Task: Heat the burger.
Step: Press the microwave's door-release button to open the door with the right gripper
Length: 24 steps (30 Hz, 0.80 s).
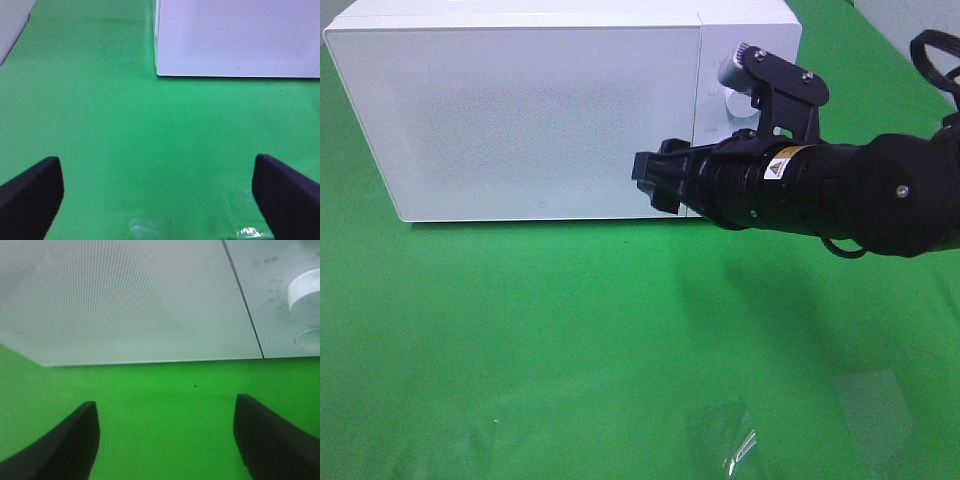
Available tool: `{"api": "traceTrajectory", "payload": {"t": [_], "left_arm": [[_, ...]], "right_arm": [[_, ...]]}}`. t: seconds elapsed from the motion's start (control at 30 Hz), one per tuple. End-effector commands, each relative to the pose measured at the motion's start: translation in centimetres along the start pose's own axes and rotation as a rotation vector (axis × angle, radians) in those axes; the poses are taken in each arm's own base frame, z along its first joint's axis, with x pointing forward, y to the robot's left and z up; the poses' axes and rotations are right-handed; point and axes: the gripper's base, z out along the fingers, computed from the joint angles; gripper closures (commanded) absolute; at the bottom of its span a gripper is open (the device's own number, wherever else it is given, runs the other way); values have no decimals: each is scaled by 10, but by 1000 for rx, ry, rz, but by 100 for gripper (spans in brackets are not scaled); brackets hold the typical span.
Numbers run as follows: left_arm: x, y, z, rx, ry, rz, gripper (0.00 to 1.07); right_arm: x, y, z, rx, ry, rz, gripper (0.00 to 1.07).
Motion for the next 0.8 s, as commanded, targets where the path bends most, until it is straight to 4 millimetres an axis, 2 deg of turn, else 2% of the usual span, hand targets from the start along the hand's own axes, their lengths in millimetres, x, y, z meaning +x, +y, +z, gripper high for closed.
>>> {"api": "traceTrajectory", "payload": {"t": [0.03, 0.1, 0.2, 0.23, 0.3, 0.33, 0.43, 0.47, 0.8], "left_arm": [[0, 0, 0, 4, -17, -2, 13], [0, 0, 0, 4, -17, -2, 13], [0, 0, 0, 4, -17, -2, 13], [0, 0, 0, 4, -17, -2, 13], [0, 0, 0, 4, -17, -2, 13], [0, 0, 0, 4, -17, -2, 13], [0, 0, 0, 4, -17, -2, 13], [0, 0, 0, 4, -17, -2, 13], [0, 0, 0, 4, -17, -2, 13]], "right_arm": [[-1, 2, -8, -13, 63, -148, 36], [0, 5, -19, -28, 143, -269, 36], [-1, 6, -26, -31, 183, -319, 36], [-3, 8, -36, -30, 215, -355, 36], [-3, 8, -40, -27, 232, -367, 36], [-7, 9, -50, -25, 250, -384, 36], [-10, 10, -59, -23, 261, -404, 36], [-11, 10, -69, -15, 289, -407, 36], [-12, 6, -101, 29, 413, -430, 36]]}}
